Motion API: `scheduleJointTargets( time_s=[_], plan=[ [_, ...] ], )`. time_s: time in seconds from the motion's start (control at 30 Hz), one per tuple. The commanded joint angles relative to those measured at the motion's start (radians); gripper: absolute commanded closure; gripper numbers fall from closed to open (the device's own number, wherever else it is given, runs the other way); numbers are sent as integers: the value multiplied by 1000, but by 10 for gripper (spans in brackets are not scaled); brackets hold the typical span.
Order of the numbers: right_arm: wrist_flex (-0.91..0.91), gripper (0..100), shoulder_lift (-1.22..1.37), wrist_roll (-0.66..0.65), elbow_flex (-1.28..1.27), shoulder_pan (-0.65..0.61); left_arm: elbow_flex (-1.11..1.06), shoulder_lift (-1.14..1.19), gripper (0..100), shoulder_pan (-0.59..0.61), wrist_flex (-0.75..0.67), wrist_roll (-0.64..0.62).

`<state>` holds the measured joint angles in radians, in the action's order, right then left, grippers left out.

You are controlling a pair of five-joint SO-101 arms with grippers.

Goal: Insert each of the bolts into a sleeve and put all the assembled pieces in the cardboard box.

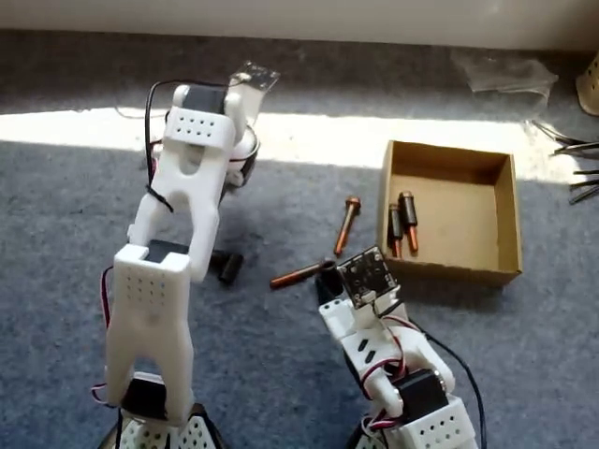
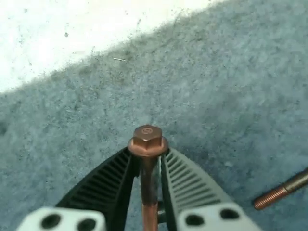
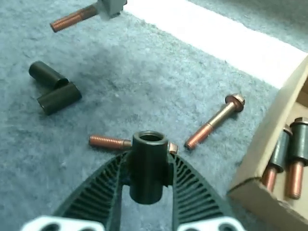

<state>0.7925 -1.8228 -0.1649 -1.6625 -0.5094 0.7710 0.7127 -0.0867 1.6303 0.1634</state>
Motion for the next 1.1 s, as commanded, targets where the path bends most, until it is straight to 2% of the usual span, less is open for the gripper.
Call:
scheduleJointTargets(
  time_s=[0.0, 0.1, 0.37, 0.57, 0.67, 0.8, 1.07],
  plan=[
    [-137, 994, -12, -11, -51, -10, 61, -160, 995, -64, 57, -3],
    [-191, 994, -12, -11, -76, -10, 61, -209, 995, -61, 74, -44],
    [-291, 994, -12, -5, -84, -13, 53, -331, 995, -64, 107, -48],
    [-323, 994, -12, -5, -85, -21, -84, -492, 995, -68, 103, -48],
    [-323, 994, -12, -5, -85, -71, -176, -599, 995, -68, 97, -46],
    [-325, 994, -12, -8, -84, -136, -346, -742, 995, -68, 21, -46],
    [-458, 994, -10, -5, -85, -137, -737, -1041, 995, -68, -206, -44]
  ],
)
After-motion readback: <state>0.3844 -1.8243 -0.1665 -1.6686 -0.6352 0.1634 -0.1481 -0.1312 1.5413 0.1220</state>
